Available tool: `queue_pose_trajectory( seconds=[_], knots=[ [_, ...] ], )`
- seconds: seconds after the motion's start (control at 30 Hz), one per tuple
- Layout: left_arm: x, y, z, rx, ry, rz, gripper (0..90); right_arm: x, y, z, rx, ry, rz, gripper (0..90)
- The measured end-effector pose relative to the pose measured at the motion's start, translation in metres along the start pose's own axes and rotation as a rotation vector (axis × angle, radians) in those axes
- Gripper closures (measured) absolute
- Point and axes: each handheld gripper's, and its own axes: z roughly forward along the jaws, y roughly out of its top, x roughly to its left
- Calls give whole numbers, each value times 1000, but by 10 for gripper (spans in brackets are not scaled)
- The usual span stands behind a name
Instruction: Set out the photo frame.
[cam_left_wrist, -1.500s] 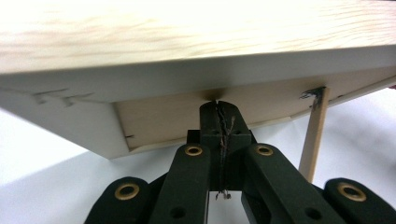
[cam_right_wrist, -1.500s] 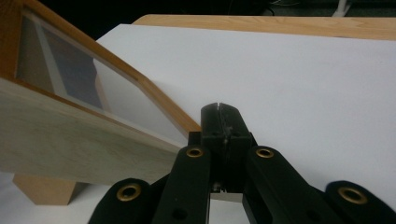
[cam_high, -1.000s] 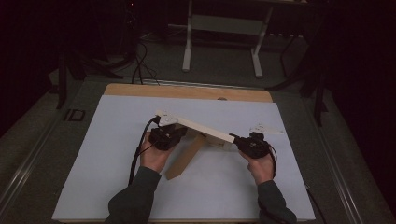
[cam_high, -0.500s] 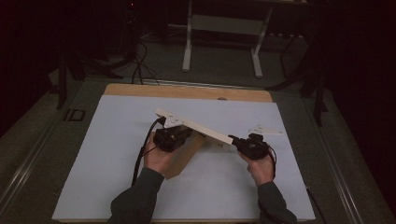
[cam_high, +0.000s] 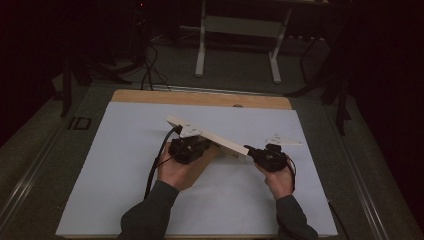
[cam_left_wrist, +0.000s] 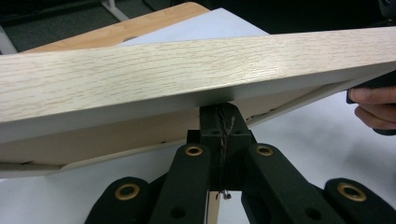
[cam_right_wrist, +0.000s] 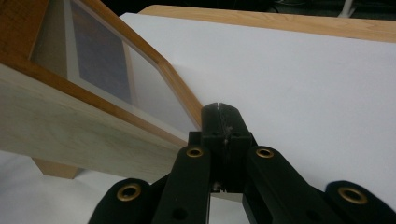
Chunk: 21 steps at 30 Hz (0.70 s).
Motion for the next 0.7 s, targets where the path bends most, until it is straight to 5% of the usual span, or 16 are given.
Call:
queue_pose_trajectory(
  seconds=[0.7],
  knots=[
    [1,0,7,30,-4,12,900,11,-4,-2,10,17,-35,900]
  ],
)
